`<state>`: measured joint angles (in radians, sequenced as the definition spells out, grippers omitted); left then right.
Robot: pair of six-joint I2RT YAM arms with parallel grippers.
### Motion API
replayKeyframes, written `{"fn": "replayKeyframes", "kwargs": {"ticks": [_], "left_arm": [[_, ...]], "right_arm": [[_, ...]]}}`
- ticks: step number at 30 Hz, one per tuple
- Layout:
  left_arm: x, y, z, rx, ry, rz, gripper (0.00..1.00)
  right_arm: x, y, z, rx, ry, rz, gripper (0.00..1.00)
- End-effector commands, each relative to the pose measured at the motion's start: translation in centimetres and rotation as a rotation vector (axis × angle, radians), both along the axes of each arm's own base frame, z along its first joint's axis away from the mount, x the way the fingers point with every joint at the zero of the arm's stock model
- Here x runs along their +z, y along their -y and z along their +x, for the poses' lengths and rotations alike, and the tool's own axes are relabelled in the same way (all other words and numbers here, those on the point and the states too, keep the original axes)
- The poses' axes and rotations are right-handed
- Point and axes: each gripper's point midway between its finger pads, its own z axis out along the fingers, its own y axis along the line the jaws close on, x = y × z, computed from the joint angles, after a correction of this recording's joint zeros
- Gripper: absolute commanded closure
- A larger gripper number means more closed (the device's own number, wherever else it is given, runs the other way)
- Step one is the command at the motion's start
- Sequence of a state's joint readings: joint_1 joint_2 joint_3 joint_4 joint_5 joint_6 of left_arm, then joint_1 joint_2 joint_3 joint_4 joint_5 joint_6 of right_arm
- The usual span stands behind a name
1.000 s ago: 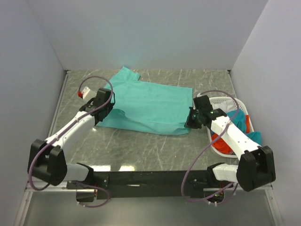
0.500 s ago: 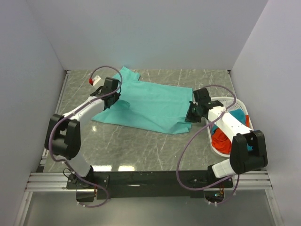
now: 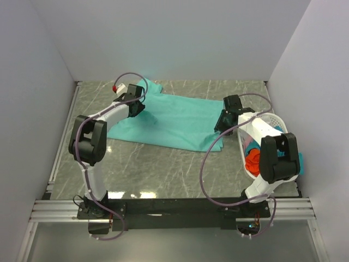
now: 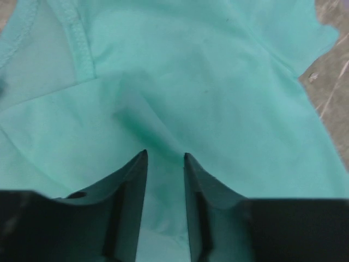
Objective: Fold and stack the t-shirts
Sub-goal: Fold the tshirt
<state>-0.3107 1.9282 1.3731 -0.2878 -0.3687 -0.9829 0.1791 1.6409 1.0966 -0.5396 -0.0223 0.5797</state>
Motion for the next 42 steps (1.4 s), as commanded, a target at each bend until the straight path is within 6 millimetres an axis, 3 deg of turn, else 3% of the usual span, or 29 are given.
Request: {"fn": "replayKeyframes", "kwargs": {"ticks": [1,2,3,4,6,9,10,13,18,20,23,30,33,42], "left_arm": [[2.7,0.8,1.8,-0.039,0.034,-0.017,0.59],[3.3,0.7,1.6,-0.036,0.029,-0.014,0.56],[3.6,0.6,1.4,-0.036,0.032,-0.011,0.15],[3.9,0.4,1.2,-0.033,0.034,-0.008,0.01],[5.2,0.4,0.4,-0.044,0.065,-0.024,0.01],[5.3,0.0,-1.6,-0.05,0.073,-0.047,0.01],[4.2,-0.1,-2.6,-0.052,0.049,-0.047,0.01],[3.2,-0.5,-3.8,-0.06,0.033,-0.056,0.01],[0.5,-0.8,-4.3,-0.085,-0.024,-0.097,0.01],[-0.9,-1.0,-4.4,-0.086,-0.056,-0.109,0.01],[-2.3,-1.8,-4.7,-0.069,-0.086,-0.113,0.01],[-5.4,-3.4,-6.4,-0.037,-0.182,-0.098,0.01],[-6.2,-3.8,-6.9,-0.023,-0.199,-0.091,0.01],[-7.3,-4.4,-7.4,-0.006,-0.235,-0.071,0.01]], "right_arm": [[3.4,0.7,2.1,-0.045,0.099,-0.022,0.54],[3.7,0.9,2.0,-0.044,0.104,-0.027,0.49],[4.1,0.7,1.7,-0.03,0.11,-0.027,0.44],[5.0,0.5,1.3,-0.013,0.139,-0.018,0.39],[5.8,-0.5,0.6,0.043,0.175,-0.007,0.27],[6.6,-2.8,-1.1,0.167,0.22,0.025,0.22],[6.9,-4.5,-1.8,0.234,0.236,0.02,0.21],[6.2,-6.8,-3.1,0.352,0.219,-0.034,0.21],[4.5,-8.4,-3.1,0.406,0.175,-0.036,0.21],[3.5,-8.1,-2.9,0.38,0.138,-0.051,0.21],[2.5,-6.2,-2.6,0.311,0.11,-0.129,0.21],[0.3,-1.8,-2.7,0.216,0.054,-0.092,0.34],[-0.3,-1.7,-2.5,0.224,0.036,-0.09,0.44],[-1.9,-0.3,-0.5,0.18,-0.031,-0.171,0.54]]}}
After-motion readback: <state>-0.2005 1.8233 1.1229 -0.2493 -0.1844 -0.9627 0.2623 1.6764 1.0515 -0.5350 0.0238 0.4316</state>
